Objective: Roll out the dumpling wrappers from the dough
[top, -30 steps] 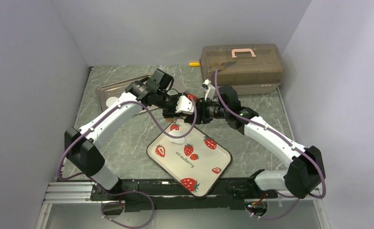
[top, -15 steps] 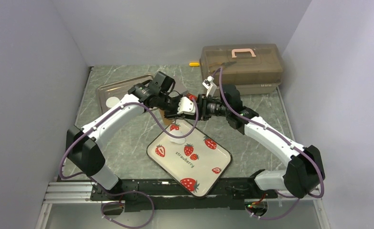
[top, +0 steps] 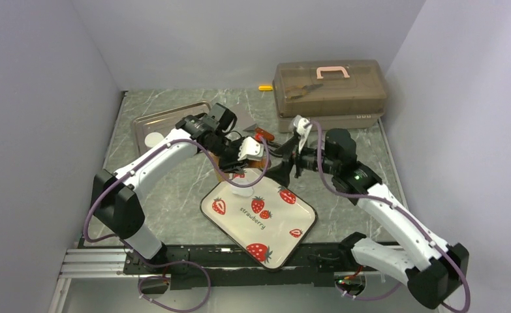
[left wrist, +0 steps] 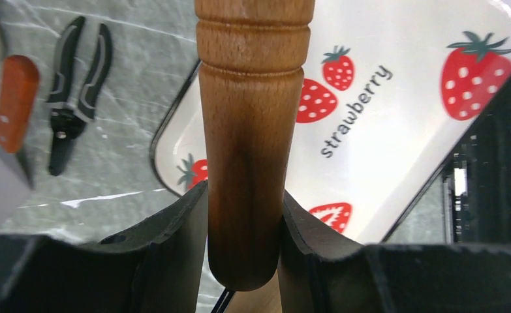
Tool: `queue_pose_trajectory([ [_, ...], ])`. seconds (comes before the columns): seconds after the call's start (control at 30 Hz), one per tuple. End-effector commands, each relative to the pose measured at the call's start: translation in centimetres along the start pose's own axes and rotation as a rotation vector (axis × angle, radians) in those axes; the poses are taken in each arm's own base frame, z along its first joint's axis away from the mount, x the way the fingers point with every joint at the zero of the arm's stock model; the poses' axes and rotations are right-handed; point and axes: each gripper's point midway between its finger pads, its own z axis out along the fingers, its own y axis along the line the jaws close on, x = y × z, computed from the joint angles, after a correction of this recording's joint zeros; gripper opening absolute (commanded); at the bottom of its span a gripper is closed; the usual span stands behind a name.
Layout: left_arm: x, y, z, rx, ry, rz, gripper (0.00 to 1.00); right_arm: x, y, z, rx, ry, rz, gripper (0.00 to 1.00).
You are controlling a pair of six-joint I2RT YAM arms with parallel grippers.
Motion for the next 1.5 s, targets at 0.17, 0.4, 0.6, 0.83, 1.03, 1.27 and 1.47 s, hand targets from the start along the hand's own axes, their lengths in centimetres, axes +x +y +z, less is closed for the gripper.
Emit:
queue_pose_trajectory([
  [0.17,-1.0,-3.1,0.6,0.121,-0.079,-0.124,0.00,1.6,0.2,0.9,-0.069,0.068,-0.716,0.97],
  [0.4,-1.4,-3.4,0.5,0.133,-0.099,-0.135,0.00,1.5,-0.7,4.0,-0.078,0.110,-0.773,0.96],
  [0.6,-1.8,-3.6,0.5,0.141,-0.114,-0.143,0.00,2.7,-1.2,5.1,-0.084,0.149,-0.777,0.83],
  [0.83,-2.6,-3.3,0.3,0.139,-0.138,-0.148,0.00,5.0,-1.7,5.1,-0.077,0.222,-0.782,0.69],
  [1.03,-3.1,-3.3,0.0,0.140,-0.155,-0.149,0.00,6.5,-2.4,5.3,-0.049,0.267,-0.773,0.62],
  [1.27,-3.5,-3.0,-0.1,0.133,-0.161,-0.145,0.00,6.9,-2.3,5.1,-0.058,0.273,-0.770,0.41],
  [1.47,-4.0,-2.0,-0.6,0.099,-0.188,-0.175,0.00,8.1,-2.6,4.9,-0.056,0.325,-0.751,0.00],
])
